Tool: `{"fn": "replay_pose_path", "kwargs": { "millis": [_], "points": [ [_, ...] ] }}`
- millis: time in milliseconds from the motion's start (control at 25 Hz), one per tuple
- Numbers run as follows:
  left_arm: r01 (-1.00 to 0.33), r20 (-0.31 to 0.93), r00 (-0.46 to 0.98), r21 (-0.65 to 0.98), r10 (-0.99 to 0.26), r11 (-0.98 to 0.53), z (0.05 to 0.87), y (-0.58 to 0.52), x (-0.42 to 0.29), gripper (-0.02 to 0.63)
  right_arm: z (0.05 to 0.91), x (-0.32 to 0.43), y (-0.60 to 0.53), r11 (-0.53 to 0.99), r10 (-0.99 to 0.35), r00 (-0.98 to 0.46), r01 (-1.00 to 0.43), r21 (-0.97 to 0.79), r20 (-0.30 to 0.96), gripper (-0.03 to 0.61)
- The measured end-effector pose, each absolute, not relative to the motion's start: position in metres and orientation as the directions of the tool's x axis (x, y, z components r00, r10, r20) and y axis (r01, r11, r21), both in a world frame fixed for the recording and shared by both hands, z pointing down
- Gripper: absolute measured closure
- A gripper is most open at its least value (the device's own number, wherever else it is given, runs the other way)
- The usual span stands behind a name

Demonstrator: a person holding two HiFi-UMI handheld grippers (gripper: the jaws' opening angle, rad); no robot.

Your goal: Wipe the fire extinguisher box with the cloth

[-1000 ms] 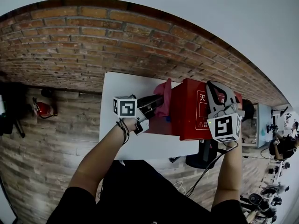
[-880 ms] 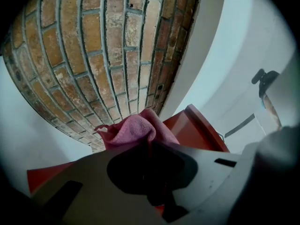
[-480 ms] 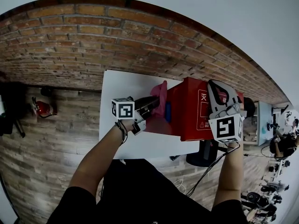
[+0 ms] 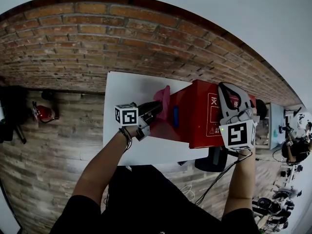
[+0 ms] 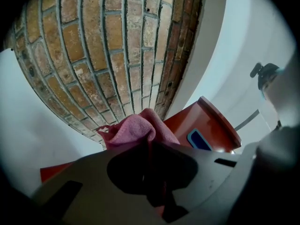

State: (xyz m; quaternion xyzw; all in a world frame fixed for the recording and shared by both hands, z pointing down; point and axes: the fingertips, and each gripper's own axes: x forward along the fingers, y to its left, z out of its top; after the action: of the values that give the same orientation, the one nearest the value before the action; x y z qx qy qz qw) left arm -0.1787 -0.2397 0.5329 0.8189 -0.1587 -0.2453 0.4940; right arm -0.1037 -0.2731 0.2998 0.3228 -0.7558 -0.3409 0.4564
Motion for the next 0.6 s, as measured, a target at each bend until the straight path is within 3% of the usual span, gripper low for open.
{"fn": "replay_pose_path", "kwargs": {
  "millis": [600],
  "points": [
    [-0.065,-0.182,0.842,0.900,-0.508,-0.430,0.582,-0.244,-0.179,0.558,0.301,-0.104,-0.273,0.564,-0.795,-0.374,-0.167,0.809,0.477,0.560]
  ]
}}
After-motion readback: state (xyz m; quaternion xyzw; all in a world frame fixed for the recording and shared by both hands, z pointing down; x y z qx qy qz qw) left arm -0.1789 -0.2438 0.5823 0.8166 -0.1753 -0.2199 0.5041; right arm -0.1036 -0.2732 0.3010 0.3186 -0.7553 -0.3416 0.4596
